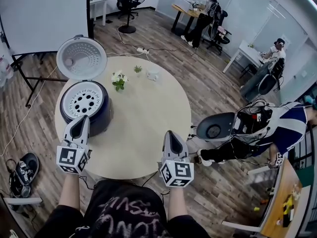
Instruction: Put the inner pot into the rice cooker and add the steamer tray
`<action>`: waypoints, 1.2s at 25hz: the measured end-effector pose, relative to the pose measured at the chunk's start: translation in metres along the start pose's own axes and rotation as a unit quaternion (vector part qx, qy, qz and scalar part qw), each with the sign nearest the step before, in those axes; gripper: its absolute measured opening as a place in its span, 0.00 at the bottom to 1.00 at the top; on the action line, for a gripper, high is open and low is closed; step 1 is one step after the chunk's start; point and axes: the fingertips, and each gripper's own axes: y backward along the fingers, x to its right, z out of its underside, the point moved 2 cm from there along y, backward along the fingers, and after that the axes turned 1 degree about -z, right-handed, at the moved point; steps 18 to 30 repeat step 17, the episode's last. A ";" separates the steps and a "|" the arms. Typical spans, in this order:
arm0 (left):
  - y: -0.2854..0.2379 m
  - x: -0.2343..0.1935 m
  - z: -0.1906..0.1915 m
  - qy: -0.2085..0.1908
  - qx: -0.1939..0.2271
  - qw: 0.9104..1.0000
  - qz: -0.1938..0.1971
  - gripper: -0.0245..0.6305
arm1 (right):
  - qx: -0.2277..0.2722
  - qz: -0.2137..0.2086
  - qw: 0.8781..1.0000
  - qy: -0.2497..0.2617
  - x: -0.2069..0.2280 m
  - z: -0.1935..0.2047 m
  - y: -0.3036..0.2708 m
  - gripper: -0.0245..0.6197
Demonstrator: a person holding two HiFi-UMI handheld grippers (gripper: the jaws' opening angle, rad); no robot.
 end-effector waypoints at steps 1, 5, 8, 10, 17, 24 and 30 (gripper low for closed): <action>-0.001 0.000 0.000 0.002 -0.001 1.000 -0.001 0.05 | -0.002 0.000 1.000 0.000 0.001 0.001 0.000 0.04; -0.001 -0.004 0.004 0.007 -0.005 1.000 -0.008 0.05 | -0.009 -0.001 1.000 -0.007 0.005 0.005 -0.003 0.04; 0.001 -0.008 0.006 0.013 -0.004 1.000 -0.011 0.05 | -0.010 -0.005 1.000 -0.008 0.005 0.006 -0.004 0.04; 0.002 -0.011 0.005 0.014 -0.003 1.000 -0.013 0.05 | -0.011 -0.007 1.000 -0.006 0.004 0.005 -0.006 0.04; 0.004 -0.009 0.008 0.010 -0.005 1.000 -0.016 0.06 | -0.009 0.000 1.000 0.001 0.005 0.007 -0.007 0.04; 0.004 -0.009 0.008 0.010 -0.005 1.000 -0.016 0.06 | -0.009 0.000 1.000 0.001 0.005 0.007 -0.007 0.04; 0.004 -0.009 0.008 0.010 -0.005 1.000 -0.016 0.06 | -0.009 0.000 1.000 0.001 0.005 0.007 -0.007 0.04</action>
